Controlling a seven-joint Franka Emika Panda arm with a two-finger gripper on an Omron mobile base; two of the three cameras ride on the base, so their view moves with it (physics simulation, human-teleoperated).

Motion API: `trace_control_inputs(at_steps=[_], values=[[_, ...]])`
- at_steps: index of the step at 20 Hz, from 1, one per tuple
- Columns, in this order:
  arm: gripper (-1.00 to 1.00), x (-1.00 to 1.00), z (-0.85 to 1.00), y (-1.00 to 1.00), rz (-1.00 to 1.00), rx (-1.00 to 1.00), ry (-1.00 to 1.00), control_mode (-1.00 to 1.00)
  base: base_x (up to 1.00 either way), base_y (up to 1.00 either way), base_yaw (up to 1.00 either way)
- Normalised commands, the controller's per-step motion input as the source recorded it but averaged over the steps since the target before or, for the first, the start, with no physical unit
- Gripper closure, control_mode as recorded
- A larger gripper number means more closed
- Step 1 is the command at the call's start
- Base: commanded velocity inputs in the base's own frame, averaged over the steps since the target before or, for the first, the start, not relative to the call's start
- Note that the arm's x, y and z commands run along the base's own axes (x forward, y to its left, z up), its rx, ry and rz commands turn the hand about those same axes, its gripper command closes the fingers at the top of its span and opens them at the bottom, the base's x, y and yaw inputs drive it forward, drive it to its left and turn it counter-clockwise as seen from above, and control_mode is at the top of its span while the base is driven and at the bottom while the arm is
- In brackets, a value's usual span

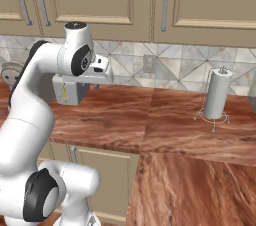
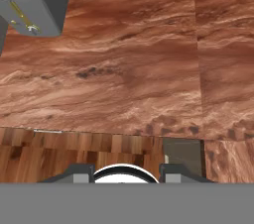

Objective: Take the pizza cutter from the drawer on the left and place it on the dining counter for cutting.

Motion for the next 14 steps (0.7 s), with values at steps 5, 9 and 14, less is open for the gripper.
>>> trace_control_inputs(at_steps=[5, 9, 14], values=[[-1.0, -0.19, 0.0, 0.12, 0.0, -0.01, 0.0, -1.0, 0.0, 0.0, 0.0], [-1.0, -0.62, 0.0, 0.55, 0.0, -0.06, 0.0, -1.0, 0.0, 0.0, 0.0], [-1.0, -0.74, 0.0, 0.72, 0.03, -0.09, 0.0, -1.0, 0.0, 0.0, 0.0]])
